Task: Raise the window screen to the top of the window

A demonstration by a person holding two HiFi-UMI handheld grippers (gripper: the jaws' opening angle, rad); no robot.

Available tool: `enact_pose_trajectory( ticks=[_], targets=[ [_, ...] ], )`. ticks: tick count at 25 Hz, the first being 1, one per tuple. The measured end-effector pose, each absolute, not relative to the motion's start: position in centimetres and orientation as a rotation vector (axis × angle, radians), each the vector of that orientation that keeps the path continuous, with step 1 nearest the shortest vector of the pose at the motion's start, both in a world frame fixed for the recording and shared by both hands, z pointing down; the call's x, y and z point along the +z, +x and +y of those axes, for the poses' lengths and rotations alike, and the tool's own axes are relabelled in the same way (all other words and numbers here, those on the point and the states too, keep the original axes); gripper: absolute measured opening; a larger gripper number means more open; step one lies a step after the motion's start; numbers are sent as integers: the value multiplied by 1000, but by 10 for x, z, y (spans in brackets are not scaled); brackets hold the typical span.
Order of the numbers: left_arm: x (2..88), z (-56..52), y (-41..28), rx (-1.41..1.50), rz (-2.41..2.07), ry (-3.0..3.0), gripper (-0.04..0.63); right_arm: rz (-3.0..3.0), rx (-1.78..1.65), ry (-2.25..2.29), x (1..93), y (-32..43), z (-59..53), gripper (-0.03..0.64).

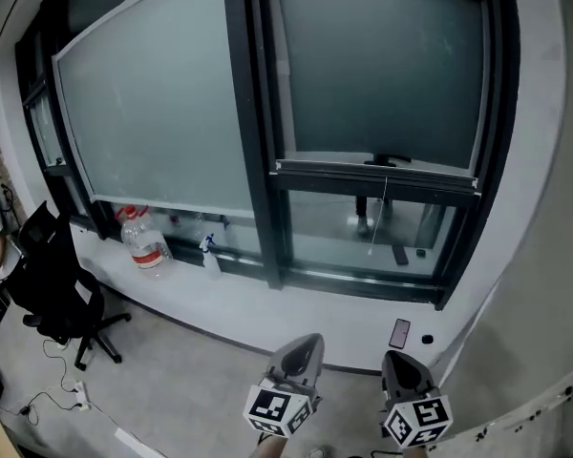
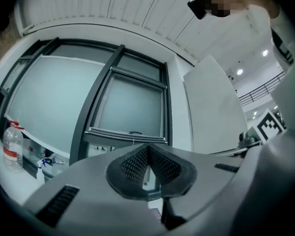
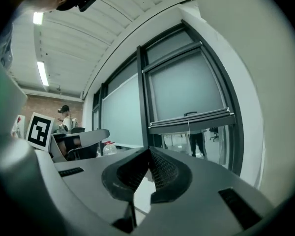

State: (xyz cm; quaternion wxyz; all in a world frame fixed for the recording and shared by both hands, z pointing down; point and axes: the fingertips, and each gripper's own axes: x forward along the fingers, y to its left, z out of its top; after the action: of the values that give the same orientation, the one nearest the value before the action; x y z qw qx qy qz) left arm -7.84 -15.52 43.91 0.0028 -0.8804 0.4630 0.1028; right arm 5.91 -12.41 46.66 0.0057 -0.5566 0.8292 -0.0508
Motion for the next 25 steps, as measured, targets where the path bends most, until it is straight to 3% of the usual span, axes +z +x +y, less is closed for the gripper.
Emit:
enact_pose_trajectory(
  ticks=[7, 16, 19, 22, 25],
  targets=[
    [447, -279, -67, 287, 1423, -2819, 3, 2472, -170, -1786, 455, 63, -246, 6],
    [465, -455, 5, 209, 1383, -2853, 3, 2422, -167, -1900, 464, 138, -416, 6],
    [443, -514, 27, 126, 1325, -2777, 3, 2530, 2, -1903, 444, 162, -476, 6],
    [434, -573, 58, -154, 1172, -2618, 3, 2719, 238, -1908, 429, 171, -534, 11],
    [426, -620, 79, -426, 1032, -2357, 8, 2874, 560, -1957, 411, 167, -580, 66]
  ],
)
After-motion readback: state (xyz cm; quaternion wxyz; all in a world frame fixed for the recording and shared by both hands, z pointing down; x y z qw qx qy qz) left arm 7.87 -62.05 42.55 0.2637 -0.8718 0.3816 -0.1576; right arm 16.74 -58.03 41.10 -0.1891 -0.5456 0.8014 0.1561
